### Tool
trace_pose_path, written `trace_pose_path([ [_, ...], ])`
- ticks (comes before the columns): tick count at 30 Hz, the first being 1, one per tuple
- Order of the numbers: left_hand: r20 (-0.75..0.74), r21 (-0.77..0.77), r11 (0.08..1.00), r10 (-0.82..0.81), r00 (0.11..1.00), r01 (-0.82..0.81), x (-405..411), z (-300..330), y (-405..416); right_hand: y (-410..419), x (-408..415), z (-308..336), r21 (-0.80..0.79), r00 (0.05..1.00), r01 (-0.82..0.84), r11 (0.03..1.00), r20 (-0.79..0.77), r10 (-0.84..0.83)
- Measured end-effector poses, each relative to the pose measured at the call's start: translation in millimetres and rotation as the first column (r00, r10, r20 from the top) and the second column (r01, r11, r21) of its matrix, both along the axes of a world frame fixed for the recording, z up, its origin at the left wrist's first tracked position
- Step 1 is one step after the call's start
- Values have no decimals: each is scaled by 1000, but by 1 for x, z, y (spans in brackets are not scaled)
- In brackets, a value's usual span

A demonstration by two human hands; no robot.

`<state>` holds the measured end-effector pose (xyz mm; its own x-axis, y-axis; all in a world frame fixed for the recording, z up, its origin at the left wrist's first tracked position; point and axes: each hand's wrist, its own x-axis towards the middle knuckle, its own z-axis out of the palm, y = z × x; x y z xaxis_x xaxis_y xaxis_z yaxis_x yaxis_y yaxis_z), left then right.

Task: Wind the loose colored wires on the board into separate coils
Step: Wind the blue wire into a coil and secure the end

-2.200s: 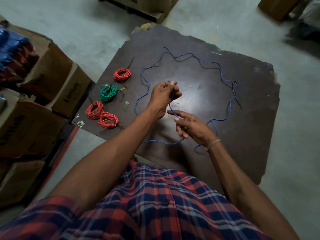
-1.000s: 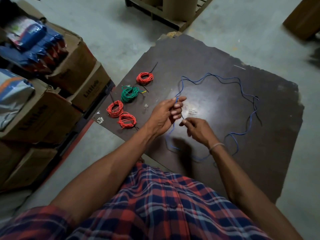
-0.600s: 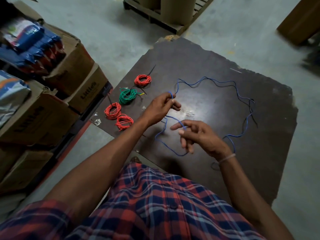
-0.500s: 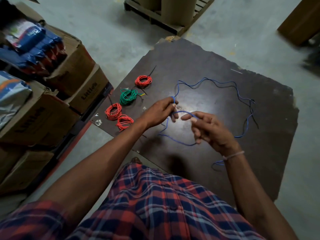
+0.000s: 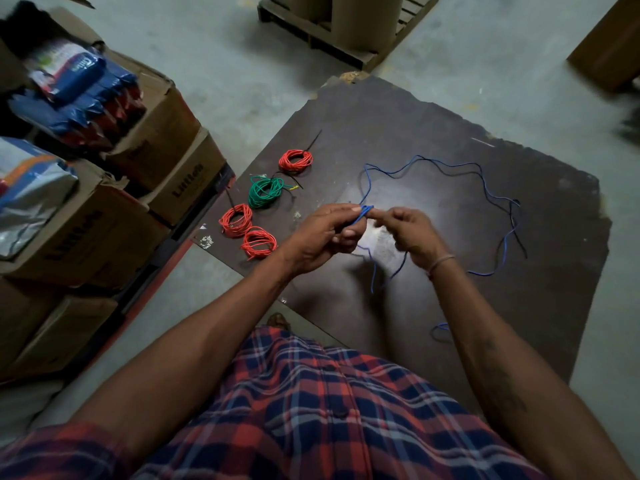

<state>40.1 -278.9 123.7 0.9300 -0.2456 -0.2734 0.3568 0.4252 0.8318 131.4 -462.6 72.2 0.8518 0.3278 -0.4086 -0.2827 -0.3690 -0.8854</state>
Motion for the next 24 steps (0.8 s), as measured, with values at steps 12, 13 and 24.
trace_pose_path([
  [12, 223, 465, 861, 114, 968, -208, 34, -5, 9, 20, -90, 52, -40, 872, -462, 886, -203, 446],
  [13, 254, 565, 801, 56, 966, -195, 35, -8, 10, 14, -88, 60, -82, 868, -485, 871, -165, 468],
  [24, 101, 459, 883, -159, 982, 96, 3, -12, 3, -41, -10, 101, 230, 980, -159, 960, 152, 126],
])
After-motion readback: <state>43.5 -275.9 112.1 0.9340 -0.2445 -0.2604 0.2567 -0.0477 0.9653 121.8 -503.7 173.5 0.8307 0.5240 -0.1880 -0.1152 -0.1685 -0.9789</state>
